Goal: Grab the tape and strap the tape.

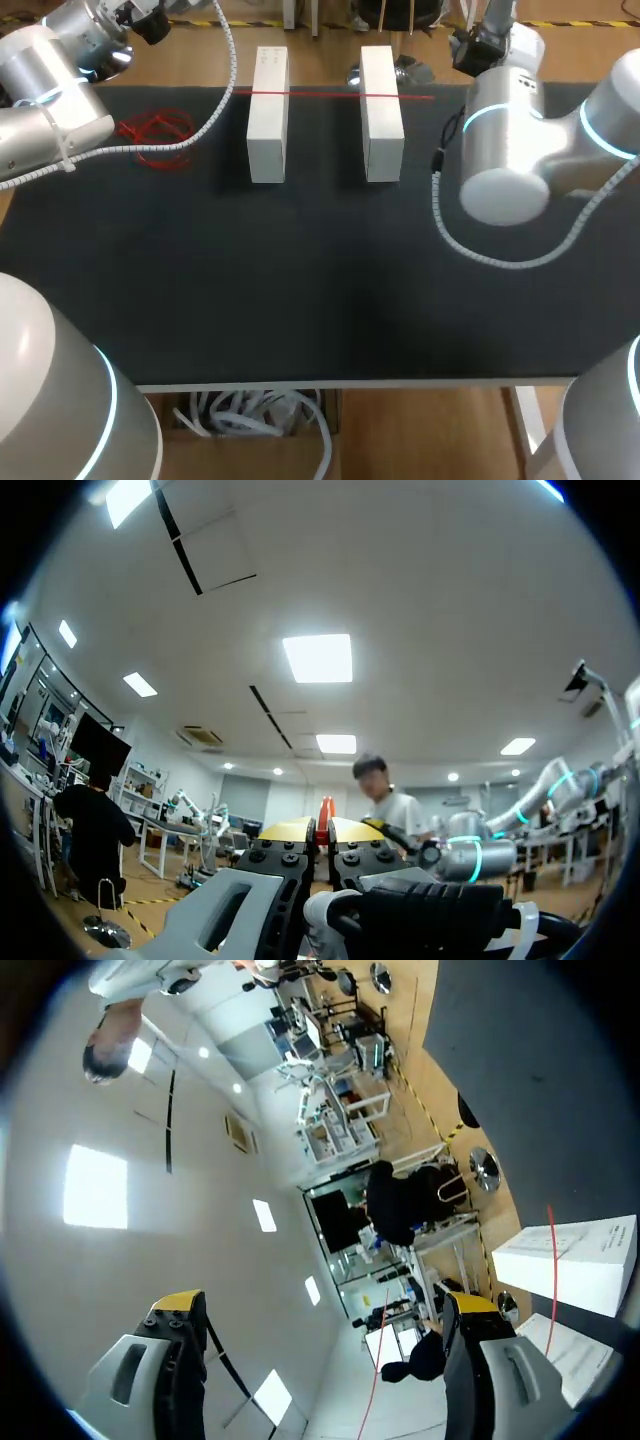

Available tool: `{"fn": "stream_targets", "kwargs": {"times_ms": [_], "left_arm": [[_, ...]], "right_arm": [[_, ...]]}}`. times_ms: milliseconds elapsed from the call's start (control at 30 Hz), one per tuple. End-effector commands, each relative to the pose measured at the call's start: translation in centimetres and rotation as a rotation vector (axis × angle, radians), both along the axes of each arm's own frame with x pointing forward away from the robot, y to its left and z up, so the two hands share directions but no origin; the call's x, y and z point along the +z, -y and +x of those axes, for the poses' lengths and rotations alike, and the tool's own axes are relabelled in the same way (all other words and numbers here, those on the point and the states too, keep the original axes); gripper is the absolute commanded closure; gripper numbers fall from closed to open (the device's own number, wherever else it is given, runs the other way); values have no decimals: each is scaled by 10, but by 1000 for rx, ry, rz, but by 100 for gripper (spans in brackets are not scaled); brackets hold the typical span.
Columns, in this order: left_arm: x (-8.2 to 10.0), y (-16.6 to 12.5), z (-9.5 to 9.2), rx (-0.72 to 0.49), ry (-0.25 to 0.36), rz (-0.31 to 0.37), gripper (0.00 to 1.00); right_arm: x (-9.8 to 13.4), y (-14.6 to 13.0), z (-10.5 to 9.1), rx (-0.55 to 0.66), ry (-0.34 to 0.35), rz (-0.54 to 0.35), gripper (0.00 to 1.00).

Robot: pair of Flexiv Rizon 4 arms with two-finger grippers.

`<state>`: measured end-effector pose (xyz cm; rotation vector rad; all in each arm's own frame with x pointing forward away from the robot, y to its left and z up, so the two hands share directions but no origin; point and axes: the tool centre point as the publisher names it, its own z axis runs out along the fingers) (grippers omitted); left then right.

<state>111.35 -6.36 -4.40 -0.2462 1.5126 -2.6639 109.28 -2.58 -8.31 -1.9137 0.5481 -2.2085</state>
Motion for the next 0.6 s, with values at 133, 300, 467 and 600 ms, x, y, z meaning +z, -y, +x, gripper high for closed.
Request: {"fn": "stream_targets", "kwargs": {"times_ms": [133,300,467,600], "left_arm": [[0,1,-1,3,0,-1,100],[0,1,-1,3,0,-1,100],[0,1,-1,3,0,-1,100],[0,1,-1,3,0,-1,100]], "right_arm": [[2,-15,11,-53,-37,43,0],[3,-26,15,-113,-48,67,0],[6,-35,17,-133,-46,70,0],[6,-39,21,-138,-41,72,0]]}}
